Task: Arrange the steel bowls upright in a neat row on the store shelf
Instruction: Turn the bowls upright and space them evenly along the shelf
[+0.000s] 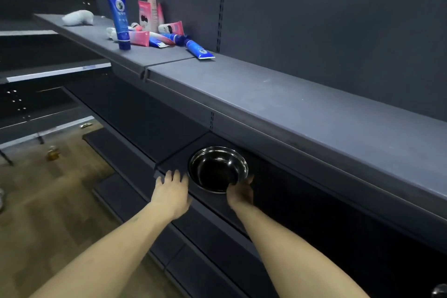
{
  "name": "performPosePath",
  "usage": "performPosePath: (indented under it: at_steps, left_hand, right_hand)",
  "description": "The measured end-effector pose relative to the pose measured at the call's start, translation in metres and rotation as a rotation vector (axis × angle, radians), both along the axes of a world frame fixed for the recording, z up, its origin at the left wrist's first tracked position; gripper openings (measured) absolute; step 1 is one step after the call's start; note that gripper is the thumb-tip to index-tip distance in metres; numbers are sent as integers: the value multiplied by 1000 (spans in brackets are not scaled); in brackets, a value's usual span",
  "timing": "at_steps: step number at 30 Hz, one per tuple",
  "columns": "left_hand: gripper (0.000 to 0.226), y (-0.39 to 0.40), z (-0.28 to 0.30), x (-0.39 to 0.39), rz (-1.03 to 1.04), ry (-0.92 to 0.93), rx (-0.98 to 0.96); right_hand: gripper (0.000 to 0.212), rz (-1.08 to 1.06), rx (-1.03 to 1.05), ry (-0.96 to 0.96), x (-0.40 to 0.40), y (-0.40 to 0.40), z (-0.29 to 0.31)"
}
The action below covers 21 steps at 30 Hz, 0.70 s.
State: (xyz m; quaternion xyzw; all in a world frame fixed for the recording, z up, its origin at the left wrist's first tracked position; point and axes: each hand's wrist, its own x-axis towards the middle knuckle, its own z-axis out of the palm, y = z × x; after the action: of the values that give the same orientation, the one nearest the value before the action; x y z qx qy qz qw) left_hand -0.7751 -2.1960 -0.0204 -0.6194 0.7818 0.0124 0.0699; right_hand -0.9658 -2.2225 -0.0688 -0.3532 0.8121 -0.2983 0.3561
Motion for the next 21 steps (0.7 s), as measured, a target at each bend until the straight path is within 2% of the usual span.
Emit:
performPosePath:
  at_steps: [3,9,13,16,21]
  left_hand:
    - [71,-4,-3,-16,-39,21,-36]
    - [68,8,-6,-60,-163,24,20]
    - [66,30,-14,-93,-310,10,63]
    - [65,52,-18,-121,-409,23,88]
    - [64,89,-15,-163,-541,44,103]
  right_hand:
    - [79,-118,-67,-110,-19,10,-6]
    - [85,-286,-121,-107,-70,64,-13]
    - [80,-433,-147,-105,-101,120,-11]
    - [69,-527,-179,-92,-122,162,-8]
    - [30,-666,-185,-98,-144,226,12]
